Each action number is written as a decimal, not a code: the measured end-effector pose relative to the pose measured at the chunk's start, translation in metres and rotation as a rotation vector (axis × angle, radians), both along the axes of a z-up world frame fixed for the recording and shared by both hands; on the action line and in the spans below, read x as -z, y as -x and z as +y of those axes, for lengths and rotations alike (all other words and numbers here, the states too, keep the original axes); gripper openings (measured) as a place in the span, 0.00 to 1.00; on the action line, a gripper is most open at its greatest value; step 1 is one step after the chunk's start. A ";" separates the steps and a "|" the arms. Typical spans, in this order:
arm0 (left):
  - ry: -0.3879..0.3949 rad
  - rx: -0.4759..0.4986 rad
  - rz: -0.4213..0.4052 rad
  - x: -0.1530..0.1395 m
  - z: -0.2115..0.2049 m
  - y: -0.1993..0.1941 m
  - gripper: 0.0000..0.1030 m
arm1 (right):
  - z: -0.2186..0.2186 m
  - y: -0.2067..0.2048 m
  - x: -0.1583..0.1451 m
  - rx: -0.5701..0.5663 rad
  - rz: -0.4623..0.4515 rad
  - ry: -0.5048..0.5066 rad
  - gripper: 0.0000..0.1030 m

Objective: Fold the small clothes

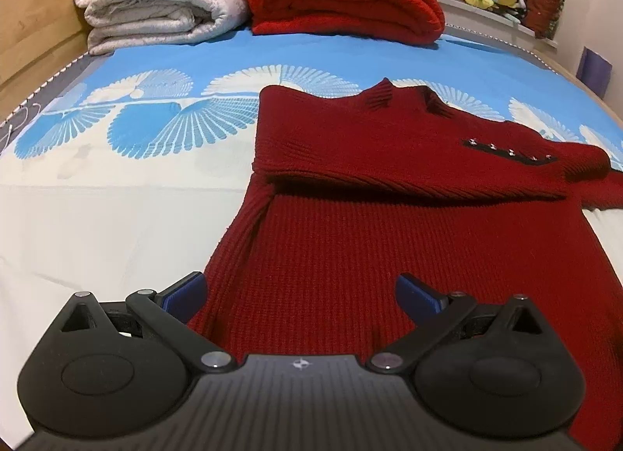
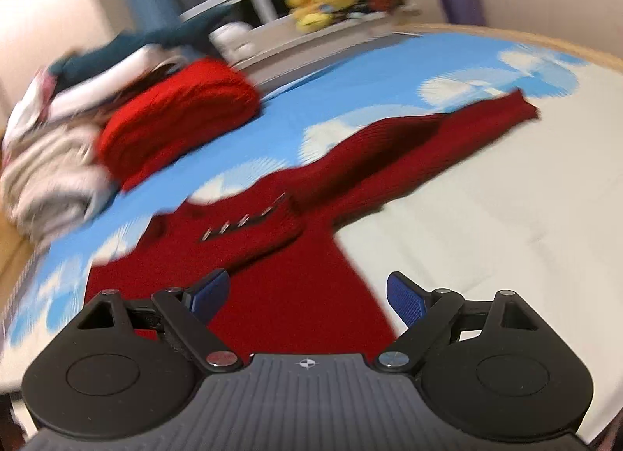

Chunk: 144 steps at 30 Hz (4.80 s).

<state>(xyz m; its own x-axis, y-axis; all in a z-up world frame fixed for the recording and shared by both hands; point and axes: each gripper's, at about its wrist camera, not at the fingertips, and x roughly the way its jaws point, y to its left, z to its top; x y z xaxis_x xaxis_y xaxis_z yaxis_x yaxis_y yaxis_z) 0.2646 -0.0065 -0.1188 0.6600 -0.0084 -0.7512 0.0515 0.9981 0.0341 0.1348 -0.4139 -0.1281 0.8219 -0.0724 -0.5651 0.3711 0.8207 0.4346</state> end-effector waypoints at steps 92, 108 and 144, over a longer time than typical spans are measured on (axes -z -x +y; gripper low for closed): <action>0.110 -0.314 0.042 -0.020 0.098 -0.089 1.00 | 0.268 -0.173 0.068 -0.795 -0.029 0.834 0.65; 0.261 -0.125 -0.012 -0.016 0.057 -0.170 1.00 | 0.119 -0.194 0.020 -0.335 0.092 0.686 0.71; -0.060 -0.034 0.109 0.035 0.029 -0.182 0.95 | 0.116 -0.240 0.075 -0.359 0.123 0.557 0.69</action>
